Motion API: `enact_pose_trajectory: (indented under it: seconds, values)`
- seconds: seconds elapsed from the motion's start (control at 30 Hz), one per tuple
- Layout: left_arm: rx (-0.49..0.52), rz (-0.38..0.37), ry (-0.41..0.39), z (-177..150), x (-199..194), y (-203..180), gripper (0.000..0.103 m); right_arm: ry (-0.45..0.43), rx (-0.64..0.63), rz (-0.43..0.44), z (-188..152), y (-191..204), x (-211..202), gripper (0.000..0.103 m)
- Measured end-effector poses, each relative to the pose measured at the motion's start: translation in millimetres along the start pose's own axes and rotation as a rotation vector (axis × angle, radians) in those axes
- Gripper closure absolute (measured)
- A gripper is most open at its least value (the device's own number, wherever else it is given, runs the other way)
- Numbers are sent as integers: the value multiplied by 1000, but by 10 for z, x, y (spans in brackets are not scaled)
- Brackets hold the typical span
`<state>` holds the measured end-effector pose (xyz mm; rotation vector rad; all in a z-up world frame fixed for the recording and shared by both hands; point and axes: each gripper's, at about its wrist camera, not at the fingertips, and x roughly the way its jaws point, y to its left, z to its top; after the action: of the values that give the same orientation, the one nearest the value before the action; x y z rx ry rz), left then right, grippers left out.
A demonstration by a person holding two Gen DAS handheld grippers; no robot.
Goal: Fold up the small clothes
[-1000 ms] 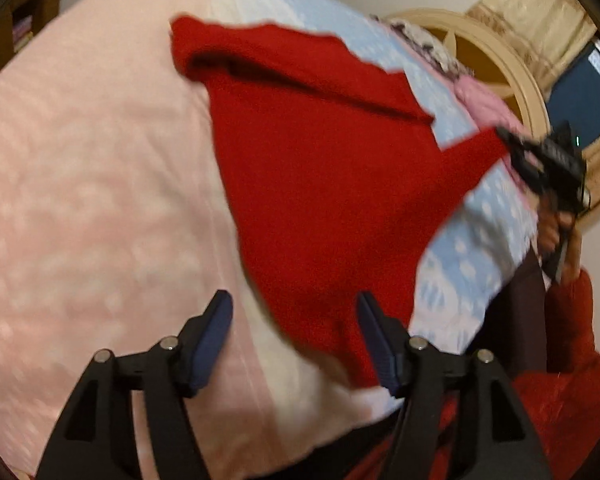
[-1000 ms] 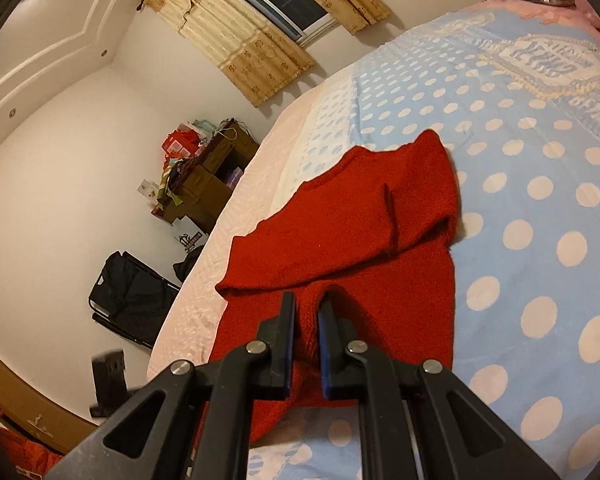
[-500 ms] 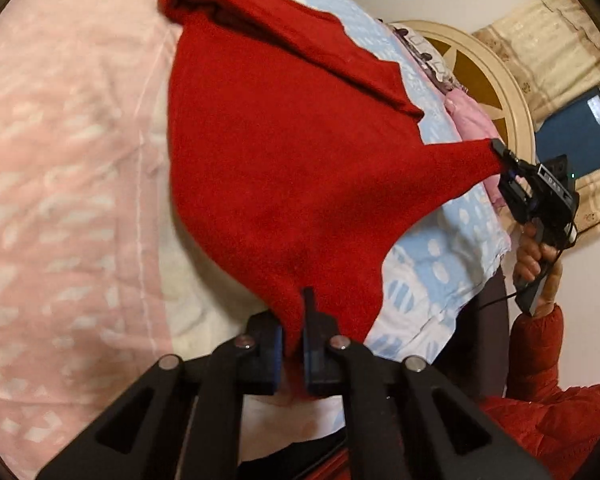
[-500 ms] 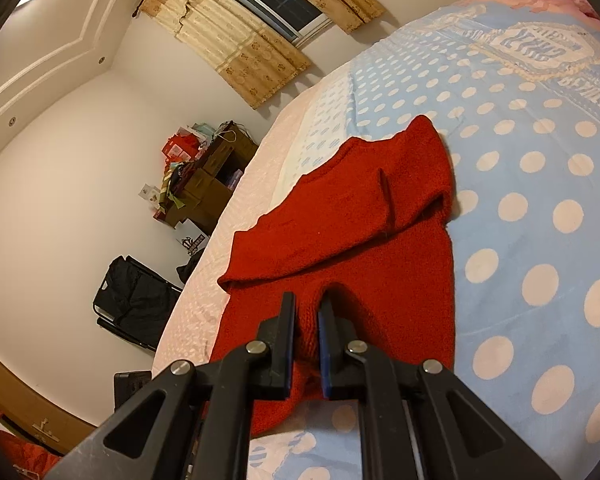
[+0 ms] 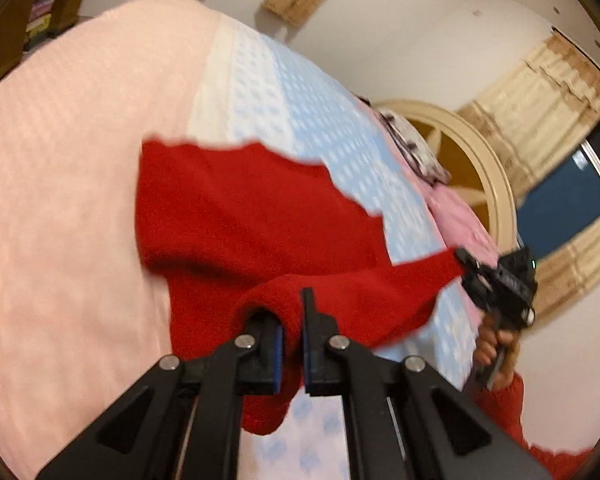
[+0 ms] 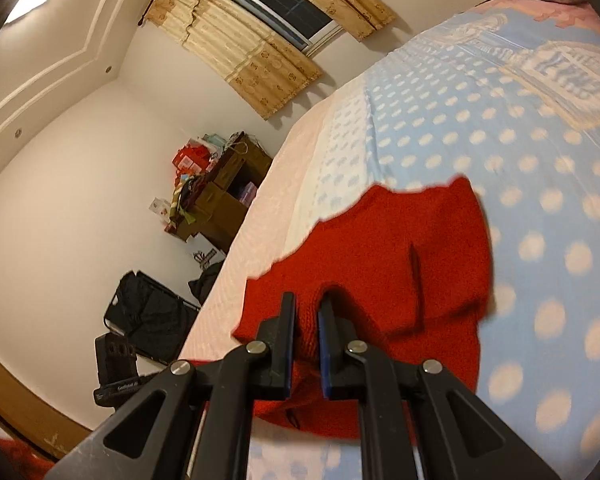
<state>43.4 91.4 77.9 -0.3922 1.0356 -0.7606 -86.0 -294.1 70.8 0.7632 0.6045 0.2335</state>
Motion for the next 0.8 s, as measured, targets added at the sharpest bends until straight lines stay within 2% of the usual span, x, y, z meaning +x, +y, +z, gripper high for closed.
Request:
enact_pose_trajectory:
  seconds: [0.07,0.2,0.33,0.47,0.53,0.6,0.63,0.67,0.7,0.73,0.77,0.8]
  values:
    - [-47,17,-1,266,173,95,96,-6,29,-17,214,-115,171,94]
    - [-102,98,0,786,712,356,96,-13,80,-93,609,-463,639,94]
    - [-147,140,25,1050,1128,624,96,-15,130,-131,808,-863,1097,94]
    - [-262,69,97,1225,1421,892,94,-14,200,-133,861,-1152,1381,93]
    - [-315,5,110,1307,1443,1003,94,-23,252,-88,869,-1257,1413,93]
    - [-359,-16,103,1388,1400,1080,90,-36,289,-40,894,-1317,1399,90]
    - [-390,-23,96,1422,1374,1122,88,-48,318,-12,916,-1349,1381,86]
    - [-445,-42,69,1456,1322,1219,80,-66,352,16,941,-1382,1355,81]
    - [-486,-53,37,1476,1265,1290,69,-94,392,44,971,-1416,1311,65]
    - [-515,-52,13,1491,1224,1328,62,-118,416,59,995,-1432,1272,46]
    - [-550,-37,-3,1487,1160,1388,48,-155,431,67,1024,-1439,1200,40]
    - [-566,-28,-15,1480,1104,1415,41,-166,419,45,1045,-1414,1150,38]
